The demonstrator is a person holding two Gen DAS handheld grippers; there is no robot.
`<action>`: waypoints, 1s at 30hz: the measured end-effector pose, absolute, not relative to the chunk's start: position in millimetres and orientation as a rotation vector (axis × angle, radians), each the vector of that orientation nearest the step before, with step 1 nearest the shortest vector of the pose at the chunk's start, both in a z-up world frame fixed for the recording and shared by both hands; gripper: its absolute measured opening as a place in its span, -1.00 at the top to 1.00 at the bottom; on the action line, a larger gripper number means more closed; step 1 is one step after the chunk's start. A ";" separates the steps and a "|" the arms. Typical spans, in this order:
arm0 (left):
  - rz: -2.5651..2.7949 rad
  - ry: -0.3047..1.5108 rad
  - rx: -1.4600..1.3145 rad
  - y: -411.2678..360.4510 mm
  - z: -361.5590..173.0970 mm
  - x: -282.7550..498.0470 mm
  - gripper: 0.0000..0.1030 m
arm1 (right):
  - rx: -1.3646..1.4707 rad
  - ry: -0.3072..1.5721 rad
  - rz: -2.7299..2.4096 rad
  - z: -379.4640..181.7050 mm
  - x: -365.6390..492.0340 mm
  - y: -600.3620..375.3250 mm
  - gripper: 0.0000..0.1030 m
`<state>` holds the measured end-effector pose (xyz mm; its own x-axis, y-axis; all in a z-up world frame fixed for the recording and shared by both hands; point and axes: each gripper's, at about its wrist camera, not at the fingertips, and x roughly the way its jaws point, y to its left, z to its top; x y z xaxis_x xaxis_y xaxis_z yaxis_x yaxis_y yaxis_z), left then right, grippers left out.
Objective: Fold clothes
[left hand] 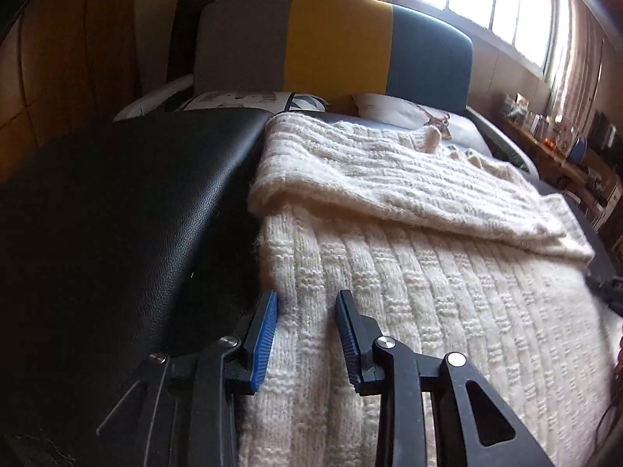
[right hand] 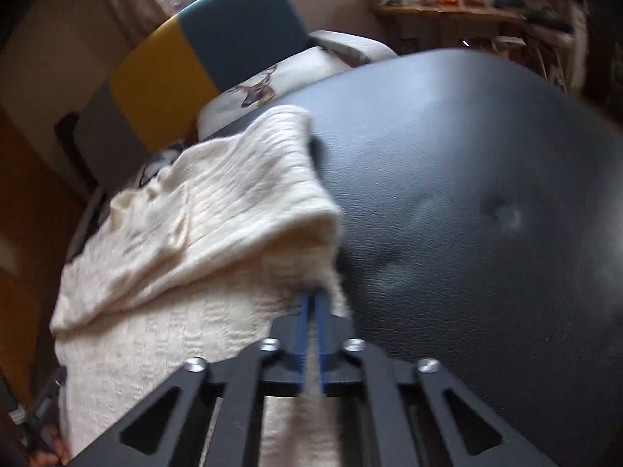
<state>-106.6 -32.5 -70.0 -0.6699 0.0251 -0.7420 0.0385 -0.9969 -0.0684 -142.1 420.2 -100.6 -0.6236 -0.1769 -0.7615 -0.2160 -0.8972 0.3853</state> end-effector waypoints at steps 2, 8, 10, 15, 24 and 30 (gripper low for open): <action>-2.852 0.076 1.278 -28.8 -66.4 -104.5 0.40 | -1.335 0.762 2.733 -96.7 -139.3 424.3 0.95; -2.991 0.071 1.191 13.3 -33.9 -90.8 0.42 | -1.342 0.767 2.872 -82.9 -149.6 416.5 0.88; -3.100 0.047 1.268 53.7 -29.4 -92.3 0.42 | -1.412 0.734 2.878 -89.5 -161.0 410.3 0.88; -3.373 -0.127 1.459 173.9 -31.5 -87.9 0.42 | -1.552 0.839 2.861 -104.4 -173.4 439.6 0.88; -3.417 -0.364 1.808 309.6 -76.4 -71.0 0.41 | -1.576 0.764 2.914 -103.8 -177.3 449.1 0.89; -3.441 -0.184 1.860 298.7 -76.7 -74.6 0.41 | -1.471 0.617 2.933 -88.7 -161.9 461.7 0.09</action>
